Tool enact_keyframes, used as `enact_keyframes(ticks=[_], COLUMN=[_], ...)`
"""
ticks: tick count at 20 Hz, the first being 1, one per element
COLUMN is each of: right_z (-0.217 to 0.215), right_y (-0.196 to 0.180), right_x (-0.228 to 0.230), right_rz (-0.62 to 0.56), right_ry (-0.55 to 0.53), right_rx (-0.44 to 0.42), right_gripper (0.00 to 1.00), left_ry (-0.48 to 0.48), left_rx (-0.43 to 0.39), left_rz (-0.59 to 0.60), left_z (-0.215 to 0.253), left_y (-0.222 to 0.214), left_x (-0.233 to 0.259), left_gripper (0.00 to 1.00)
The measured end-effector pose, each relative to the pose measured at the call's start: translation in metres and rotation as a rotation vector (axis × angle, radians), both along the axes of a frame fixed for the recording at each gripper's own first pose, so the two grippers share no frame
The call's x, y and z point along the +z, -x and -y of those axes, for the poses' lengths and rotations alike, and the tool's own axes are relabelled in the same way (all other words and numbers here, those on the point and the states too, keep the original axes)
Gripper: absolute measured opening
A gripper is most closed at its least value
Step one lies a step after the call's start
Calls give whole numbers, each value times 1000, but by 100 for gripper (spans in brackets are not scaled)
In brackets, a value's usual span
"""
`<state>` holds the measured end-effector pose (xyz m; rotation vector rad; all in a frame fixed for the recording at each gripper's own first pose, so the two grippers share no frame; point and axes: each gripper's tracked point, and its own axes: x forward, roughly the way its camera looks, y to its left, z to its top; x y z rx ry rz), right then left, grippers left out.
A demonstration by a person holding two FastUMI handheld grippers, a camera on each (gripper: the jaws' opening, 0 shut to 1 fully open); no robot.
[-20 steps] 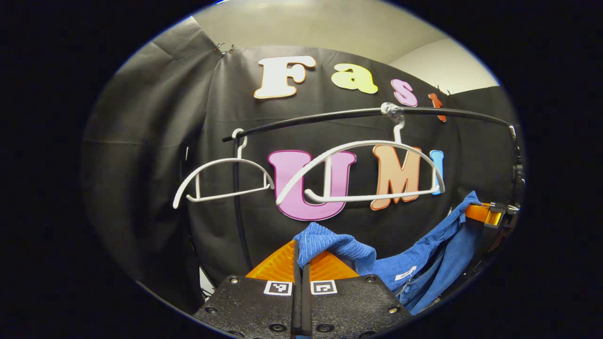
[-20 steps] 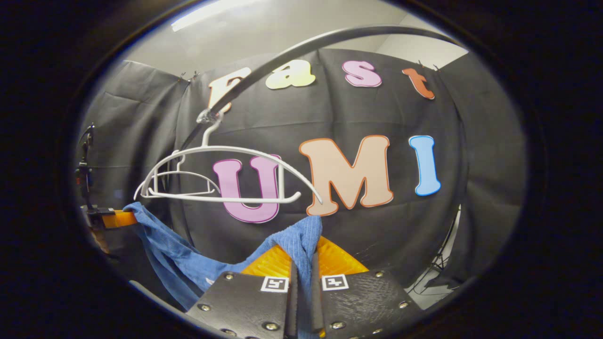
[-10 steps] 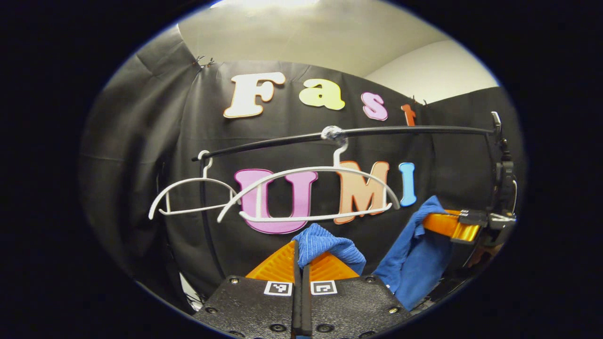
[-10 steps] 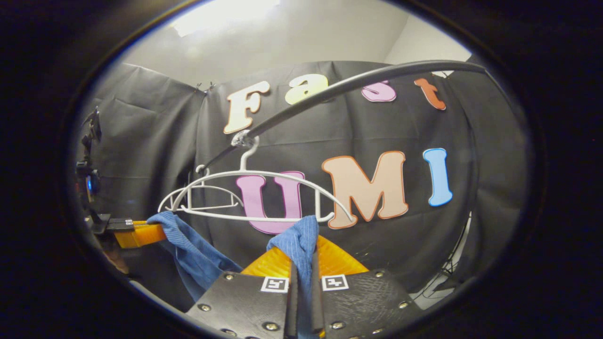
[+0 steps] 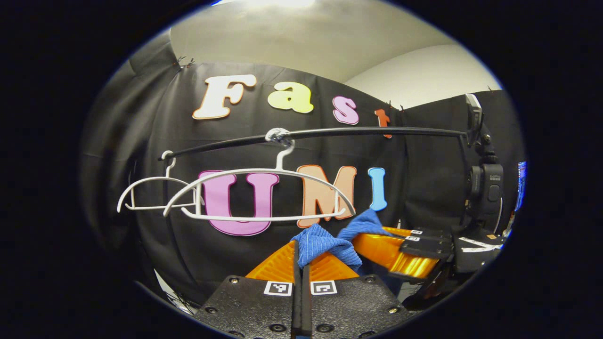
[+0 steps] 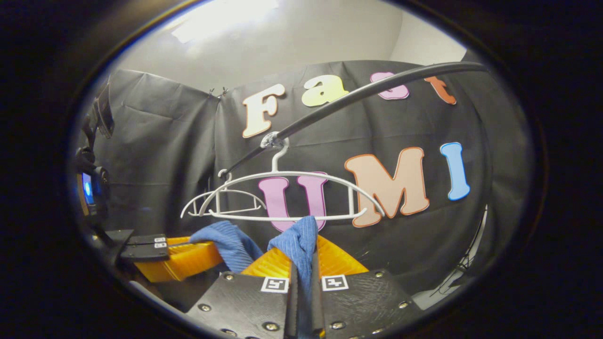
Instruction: Grasp the clothes on the hanger with both hands and then place them into the laundry hamper below.
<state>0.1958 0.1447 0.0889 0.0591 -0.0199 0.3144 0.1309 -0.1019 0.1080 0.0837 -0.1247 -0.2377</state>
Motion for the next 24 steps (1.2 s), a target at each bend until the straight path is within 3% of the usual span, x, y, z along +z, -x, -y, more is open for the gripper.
enact_keyframes(ticks=[2, 3, 9, 13, 18, 24], right_z=[5, 7, 10, 29, 39, 53], right_y=[-3, -5, -14, -23, -36, -38], right_x=[-5, -7, -30, -66, -123, -185], right_rz=[-8, -8, -23, -56, -135, -211], right_ry=[-7, -18, 16, 70, 60, 54], right_rx=[-12, -15, -25, -60, -81, -80], right_gripper=[16, 11, 11, 11, 11, 11], left_ry=[22, 28, 17, 43, 96, 150], left_rx=[-11, -13, 4, 51, 127, 163], left_rz=[6, 8, -11, -40, -82, -169], left_z=[4, 3, -4, -20, -35, -43], left_y=[-2, -1, -20, -38, -62, -77], left_x=[-3, -5, -27, -57, -104, -164], left_gripper=[0, 0, 0, 0, 0, 0])
